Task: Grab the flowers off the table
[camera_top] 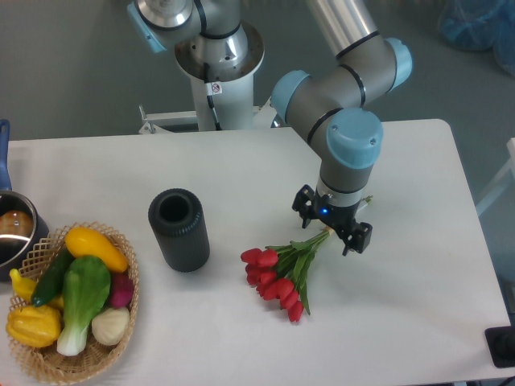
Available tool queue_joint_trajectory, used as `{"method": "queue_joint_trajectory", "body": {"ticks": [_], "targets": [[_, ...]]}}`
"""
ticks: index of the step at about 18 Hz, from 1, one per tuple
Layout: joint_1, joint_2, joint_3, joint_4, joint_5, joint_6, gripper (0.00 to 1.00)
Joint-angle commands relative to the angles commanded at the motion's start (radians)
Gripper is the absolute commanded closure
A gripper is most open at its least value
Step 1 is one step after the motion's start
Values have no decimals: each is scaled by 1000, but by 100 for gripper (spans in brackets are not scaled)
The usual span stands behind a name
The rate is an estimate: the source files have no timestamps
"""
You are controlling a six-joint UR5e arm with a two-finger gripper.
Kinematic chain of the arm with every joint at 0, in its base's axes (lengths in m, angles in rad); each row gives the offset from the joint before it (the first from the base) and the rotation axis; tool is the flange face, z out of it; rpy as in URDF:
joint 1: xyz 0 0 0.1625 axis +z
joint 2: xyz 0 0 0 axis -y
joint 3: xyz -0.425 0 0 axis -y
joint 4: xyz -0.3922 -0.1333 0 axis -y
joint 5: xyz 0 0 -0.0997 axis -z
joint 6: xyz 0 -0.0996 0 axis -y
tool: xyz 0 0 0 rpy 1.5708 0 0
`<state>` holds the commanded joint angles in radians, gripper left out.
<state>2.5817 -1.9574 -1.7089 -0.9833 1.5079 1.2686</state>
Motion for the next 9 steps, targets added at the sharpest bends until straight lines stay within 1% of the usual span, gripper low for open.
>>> {"method": "queue_joint_trajectory", "body": {"ticks": [4,7,9], "targets": [[-14,-20,2,8,8,-8,0],[-41,-46,5,9,12,-57,0],[-61,-69,9,31,12,-77,0]]}}
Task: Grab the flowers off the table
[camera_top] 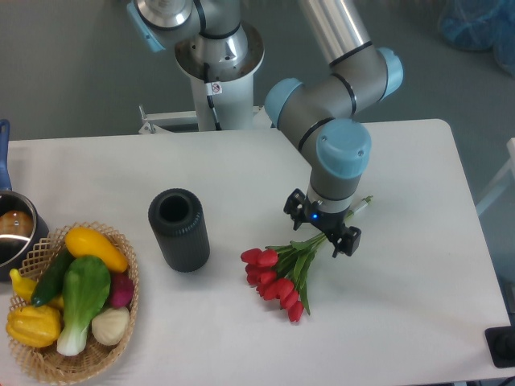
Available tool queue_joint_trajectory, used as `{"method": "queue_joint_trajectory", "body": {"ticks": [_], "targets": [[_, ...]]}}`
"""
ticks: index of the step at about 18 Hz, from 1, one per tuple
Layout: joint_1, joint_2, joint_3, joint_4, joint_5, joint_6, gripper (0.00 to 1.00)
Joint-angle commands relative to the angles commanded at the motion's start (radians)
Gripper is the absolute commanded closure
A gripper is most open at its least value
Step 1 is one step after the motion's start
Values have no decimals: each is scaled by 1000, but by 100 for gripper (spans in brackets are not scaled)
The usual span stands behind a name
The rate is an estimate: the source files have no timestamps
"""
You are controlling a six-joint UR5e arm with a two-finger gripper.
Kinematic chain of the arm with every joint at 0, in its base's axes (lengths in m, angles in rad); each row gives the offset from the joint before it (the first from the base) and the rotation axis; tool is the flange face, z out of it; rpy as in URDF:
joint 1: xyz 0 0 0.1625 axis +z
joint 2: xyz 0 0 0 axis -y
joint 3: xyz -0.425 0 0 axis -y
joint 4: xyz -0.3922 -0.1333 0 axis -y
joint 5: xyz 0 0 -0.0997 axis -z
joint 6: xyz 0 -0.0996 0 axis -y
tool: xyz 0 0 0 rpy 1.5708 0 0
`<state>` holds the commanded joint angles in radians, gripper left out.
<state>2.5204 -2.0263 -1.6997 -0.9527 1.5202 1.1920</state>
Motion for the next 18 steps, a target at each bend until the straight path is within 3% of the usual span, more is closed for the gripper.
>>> {"method": "queue_joint_trajectory", "body": {"ticks": [3,10,11,14,18], "targets": [[-38,-35,0,54,0,-23,0],[-74,-45,-11,92,2,-23,0],[-74,-43,-14,91,2,-22,16],[-74,-32,-26,88,5,-28,97],[-72,-29,-29,86,2,-176,100]]}}
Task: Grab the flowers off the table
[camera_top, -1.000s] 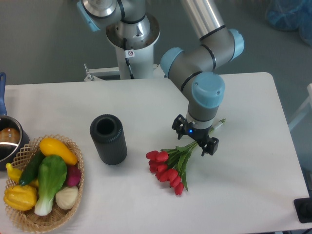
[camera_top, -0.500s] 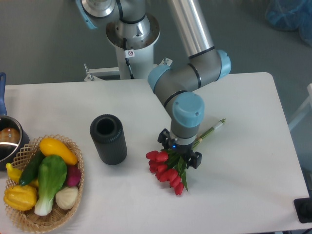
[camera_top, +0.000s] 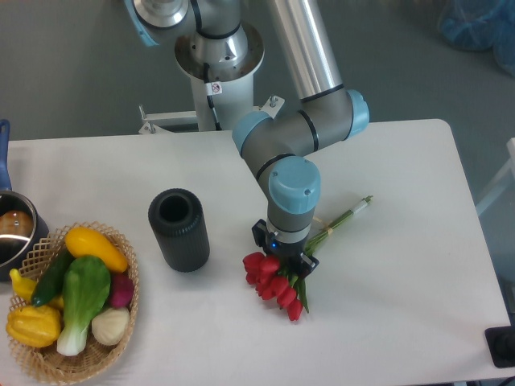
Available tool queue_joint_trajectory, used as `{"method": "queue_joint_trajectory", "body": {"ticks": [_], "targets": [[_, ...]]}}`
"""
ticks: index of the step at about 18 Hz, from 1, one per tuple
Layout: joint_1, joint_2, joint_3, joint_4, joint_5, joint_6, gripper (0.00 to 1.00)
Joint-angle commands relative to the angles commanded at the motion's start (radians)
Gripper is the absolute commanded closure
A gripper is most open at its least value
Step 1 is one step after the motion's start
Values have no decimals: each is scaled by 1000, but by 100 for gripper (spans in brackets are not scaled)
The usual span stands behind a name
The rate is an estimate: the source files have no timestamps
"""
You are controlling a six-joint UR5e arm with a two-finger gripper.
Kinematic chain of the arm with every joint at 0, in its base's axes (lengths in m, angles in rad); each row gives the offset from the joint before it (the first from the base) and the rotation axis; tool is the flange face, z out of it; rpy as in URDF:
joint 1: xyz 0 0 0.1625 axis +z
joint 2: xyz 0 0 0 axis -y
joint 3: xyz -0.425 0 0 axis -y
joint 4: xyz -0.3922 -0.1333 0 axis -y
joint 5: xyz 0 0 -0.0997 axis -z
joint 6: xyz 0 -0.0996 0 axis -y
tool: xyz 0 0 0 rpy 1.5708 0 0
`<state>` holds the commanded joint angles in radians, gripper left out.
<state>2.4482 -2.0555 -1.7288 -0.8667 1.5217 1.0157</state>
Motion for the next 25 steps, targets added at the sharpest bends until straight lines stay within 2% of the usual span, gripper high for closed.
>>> {"method": "queue_joint_trajectory", "body": {"ticks": [2,6,9,11,15,18,19,22,23,25], "targets": [[3,5,3,-2,5,-2,100],[31,57,23,-14,69,4,100],[34,69,72,-15,60,6,100],[35,66,129,-17,55,6,100],[35,61,208,-78,55,20,100],[43,72,232,-100,54,63,100],[43,81,242,-129,54,64,100],[70,126,284,-266,55,124,100],[81,144,287,-297,55,157,100],[95,169,287,-316,52,190,100]]}}
